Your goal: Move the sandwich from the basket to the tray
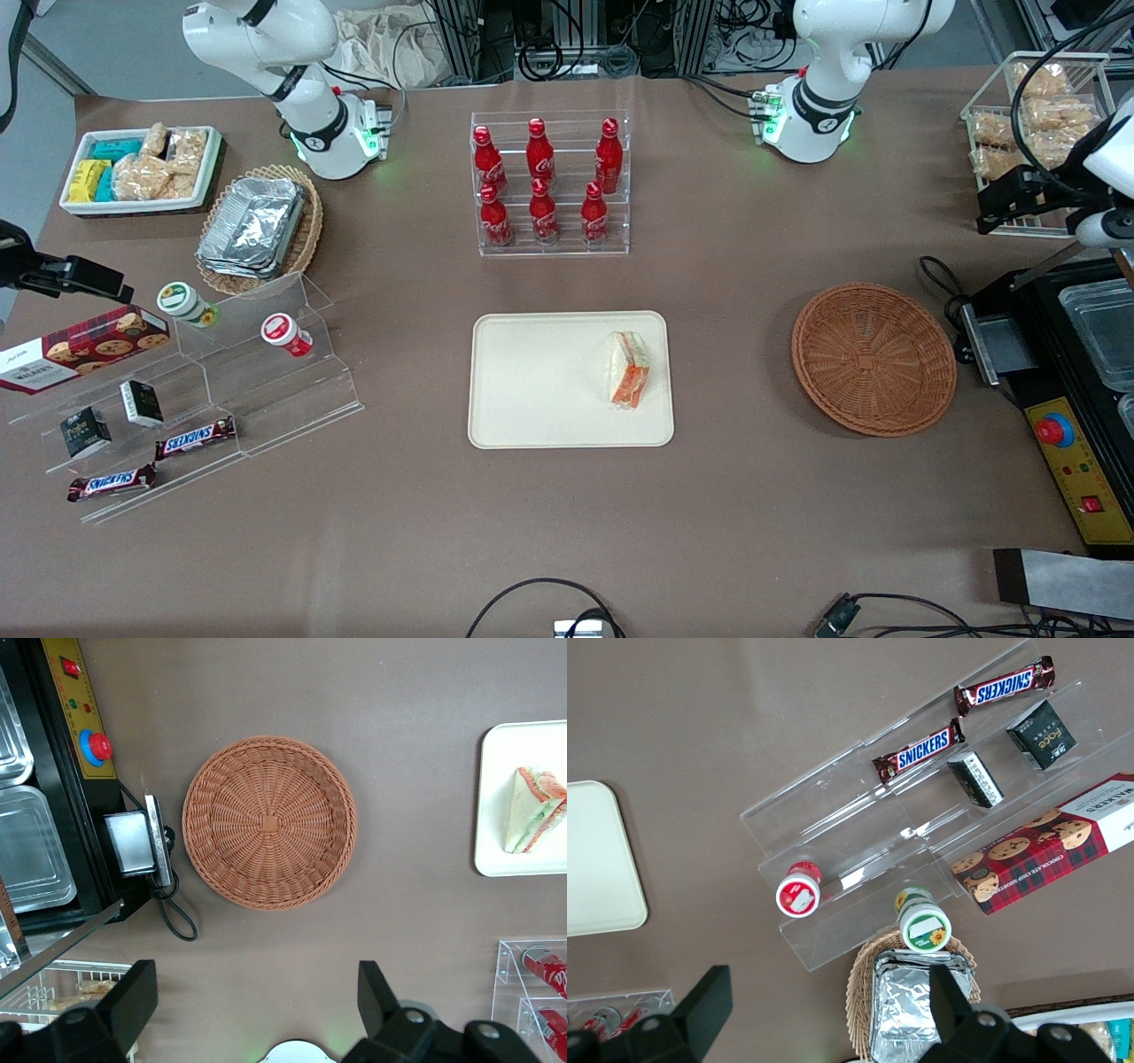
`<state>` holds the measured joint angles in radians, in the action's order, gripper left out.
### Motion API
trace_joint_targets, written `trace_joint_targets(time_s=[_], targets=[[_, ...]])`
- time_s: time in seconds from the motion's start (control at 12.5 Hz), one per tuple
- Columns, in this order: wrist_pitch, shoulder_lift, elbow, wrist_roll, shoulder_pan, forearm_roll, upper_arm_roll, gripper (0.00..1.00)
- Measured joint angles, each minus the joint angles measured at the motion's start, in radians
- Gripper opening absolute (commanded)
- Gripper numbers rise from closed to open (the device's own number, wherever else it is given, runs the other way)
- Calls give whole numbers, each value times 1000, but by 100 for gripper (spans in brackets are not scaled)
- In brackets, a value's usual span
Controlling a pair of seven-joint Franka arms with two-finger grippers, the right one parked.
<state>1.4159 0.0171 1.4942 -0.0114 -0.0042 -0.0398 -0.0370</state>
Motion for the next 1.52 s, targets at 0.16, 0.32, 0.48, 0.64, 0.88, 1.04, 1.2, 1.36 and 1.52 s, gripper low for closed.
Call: trace_joint_targets(time_s=[0.16, 0.32, 0.48, 0.64, 0.88, 1.04, 1.2, 1.36, 1.52], targets=[[0, 0, 0, 0, 0, 12, 2, 100], [1, 0, 1, 0, 0, 16, 4, 100], [1, 0, 1, 0, -2, 19, 4, 100], [1, 0, 3, 0, -6, 20, 2, 100], [1, -1, 3, 0, -9, 20, -8, 100], [1, -7, 5, 0, -8, 20, -7, 100], [2, -12, 6, 0, -8, 20, -7, 100], [2, -12, 6, 0, -8, 20, -7, 100], [2, -12, 6, 0, -8, 20, -7, 100]])
